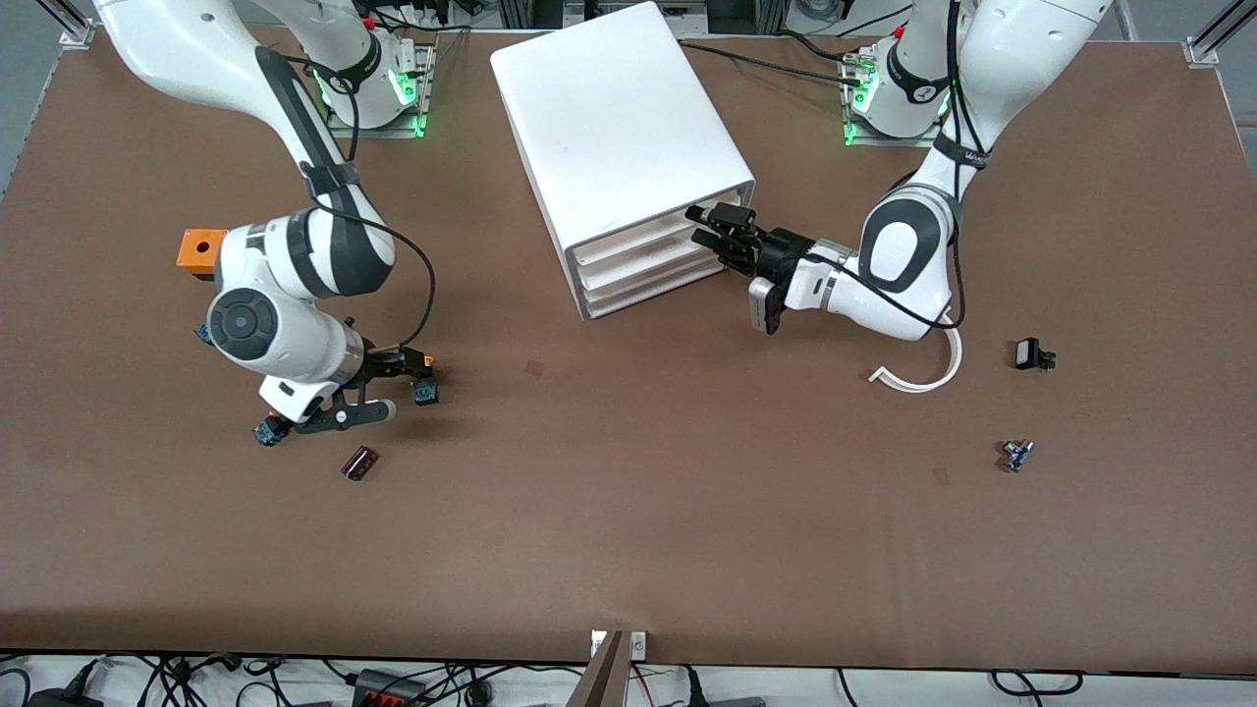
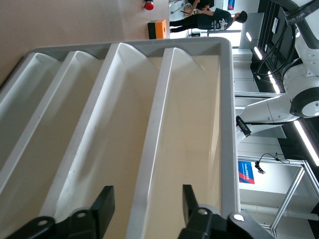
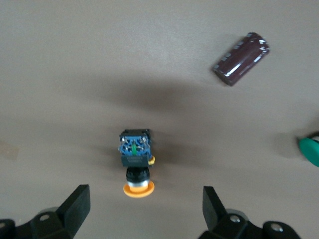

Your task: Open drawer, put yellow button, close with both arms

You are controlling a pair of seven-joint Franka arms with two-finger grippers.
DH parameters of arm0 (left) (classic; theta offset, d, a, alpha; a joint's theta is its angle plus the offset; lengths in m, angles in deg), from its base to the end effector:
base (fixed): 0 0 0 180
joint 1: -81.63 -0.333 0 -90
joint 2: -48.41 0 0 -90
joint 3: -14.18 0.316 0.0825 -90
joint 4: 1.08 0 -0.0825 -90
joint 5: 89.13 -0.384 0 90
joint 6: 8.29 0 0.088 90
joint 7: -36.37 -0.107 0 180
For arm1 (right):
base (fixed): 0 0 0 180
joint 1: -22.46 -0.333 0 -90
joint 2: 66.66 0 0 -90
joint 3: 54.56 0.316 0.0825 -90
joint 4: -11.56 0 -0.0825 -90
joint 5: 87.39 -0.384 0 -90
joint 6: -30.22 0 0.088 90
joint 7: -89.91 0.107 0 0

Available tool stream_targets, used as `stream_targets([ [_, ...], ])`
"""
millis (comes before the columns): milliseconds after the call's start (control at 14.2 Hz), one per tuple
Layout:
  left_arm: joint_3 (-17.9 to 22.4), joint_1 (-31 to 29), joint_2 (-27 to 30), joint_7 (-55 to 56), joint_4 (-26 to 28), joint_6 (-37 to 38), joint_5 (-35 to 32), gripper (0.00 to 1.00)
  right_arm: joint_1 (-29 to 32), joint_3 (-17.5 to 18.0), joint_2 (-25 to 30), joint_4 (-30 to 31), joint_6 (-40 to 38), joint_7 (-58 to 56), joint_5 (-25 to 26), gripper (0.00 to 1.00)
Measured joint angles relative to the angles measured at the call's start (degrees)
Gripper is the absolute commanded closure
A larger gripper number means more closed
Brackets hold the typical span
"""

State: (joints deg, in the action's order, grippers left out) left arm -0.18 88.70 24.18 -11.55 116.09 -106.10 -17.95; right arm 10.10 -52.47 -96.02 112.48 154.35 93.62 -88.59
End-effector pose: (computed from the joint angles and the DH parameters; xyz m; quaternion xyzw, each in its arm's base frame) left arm 0.4823 -0.2813 0.2562 0.7554 -0.1861 -0.1719 0.6043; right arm 0.6289 0.1610 0.2670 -0.9948 -0.0853 0.0556 0.0087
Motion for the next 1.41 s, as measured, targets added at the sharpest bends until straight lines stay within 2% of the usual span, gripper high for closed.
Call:
stream_targets([
  [212,0.0,-0.1,0.0,-0.1,0.3,-0.1,0.0,0.92,-1.2,0.0,-2.5,0.0,2.6,1.2,0.0,0.00],
  [353,-0.1,-0.1,0.0,-2.4,0.5,-0.2,0.2,0.96,-1.6,0.0,-3.8,0.0,3.6,1.5,0.0,0.00],
  [777,0.6,-0.8,-0.2,-4.2,-0.7,-0.9,-0.3,0.96,-1.7,-0.3,-6.3,-0.1,5.4,1.6,0.0,0.00],
  [1130,2.9,-3.6,-5.7,-4.2,-10.9,-1.0,-5.4,0.96,-1.8,-0.3,-7.8,-0.1,5.7,1.9,0.0,0.00],
  [1342,3.0,-5.2,-10.3,-4.2,-17.0,-0.3,-6.8,0.95,-1.9,-0.3,-8.4,-0.1,5.8,2.0,0.0,0.16],
  [1413,3.0,-5.4,-11.1,-4.2,-18.1,0.1,-7.0,0.91,-2.0,-0.3,-8.5,-0.1,5.8,2.0,0.0,0.20],
])
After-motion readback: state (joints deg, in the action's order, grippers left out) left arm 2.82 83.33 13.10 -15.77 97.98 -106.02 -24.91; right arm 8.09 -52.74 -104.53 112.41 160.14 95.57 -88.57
